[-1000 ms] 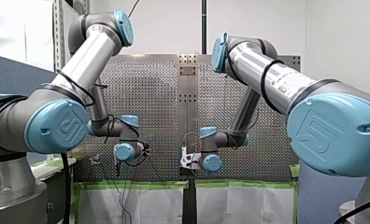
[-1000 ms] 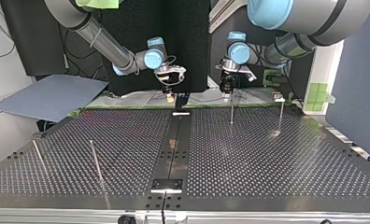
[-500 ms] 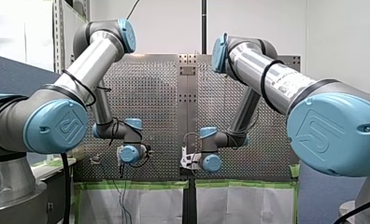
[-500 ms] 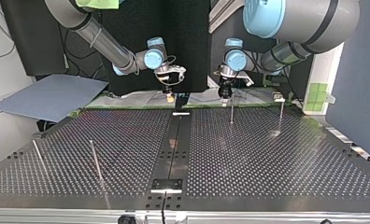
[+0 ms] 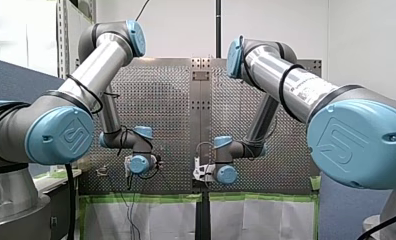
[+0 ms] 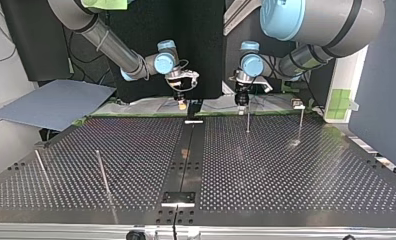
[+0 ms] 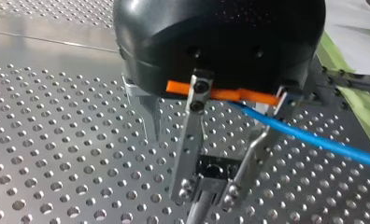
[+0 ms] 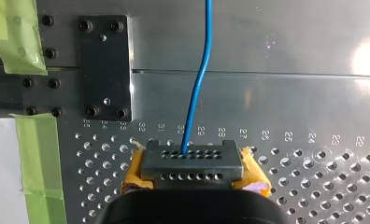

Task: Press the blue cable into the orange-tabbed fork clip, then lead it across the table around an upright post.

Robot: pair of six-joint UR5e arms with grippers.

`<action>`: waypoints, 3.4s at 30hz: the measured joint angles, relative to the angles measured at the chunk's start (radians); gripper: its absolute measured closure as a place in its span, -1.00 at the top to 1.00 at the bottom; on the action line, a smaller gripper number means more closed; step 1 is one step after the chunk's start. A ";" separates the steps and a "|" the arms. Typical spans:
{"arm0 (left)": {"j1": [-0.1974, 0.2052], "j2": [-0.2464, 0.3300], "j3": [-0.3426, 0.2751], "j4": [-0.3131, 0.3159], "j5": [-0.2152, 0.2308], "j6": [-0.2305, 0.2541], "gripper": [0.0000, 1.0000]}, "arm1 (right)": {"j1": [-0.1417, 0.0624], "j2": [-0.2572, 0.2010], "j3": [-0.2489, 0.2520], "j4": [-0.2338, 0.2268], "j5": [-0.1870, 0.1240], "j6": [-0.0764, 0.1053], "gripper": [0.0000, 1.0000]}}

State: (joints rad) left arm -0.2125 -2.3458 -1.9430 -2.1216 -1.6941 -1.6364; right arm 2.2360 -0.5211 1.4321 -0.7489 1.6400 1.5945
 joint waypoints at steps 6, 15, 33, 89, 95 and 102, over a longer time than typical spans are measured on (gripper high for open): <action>-0.006 0.000 0.002 -0.007 -0.036 0.033 0.49 | 0.000 0.000 -0.001 0.000 0.000 0.000 -1.00; -0.020 0.000 0.005 -0.008 -0.077 0.039 -1.00 | -0.001 0.002 -0.001 0.000 0.000 0.001 -1.00; -0.067 0.001 0.027 -0.025 -0.061 0.031 -1.00 | -0.006 0.003 -0.007 0.005 0.000 -0.004 -1.00; -0.228 0.397 0.198 -0.461 -0.218 0.067 -1.00 | -0.003 -0.438 -0.057 0.302 0.056 -0.038 -1.00; -0.240 0.442 0.246 -0.508 -0.245 0.067 -1.00 | -0.008 -0.490 -0.058 0.330 0.054 -0.039 -1.00; -0.253 0.455 0.305 -0.567 -0.248 0.066 -1.00 | -0.009 -0.550 -0.079 0.361 0.051 -0.042 -1.00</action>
State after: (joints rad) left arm -0.4650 -1.8911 -1.6381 -2.6883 -1.9425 -1.5702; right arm 2.2267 -1.0708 1.3536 -0.3876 1.6909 1.5528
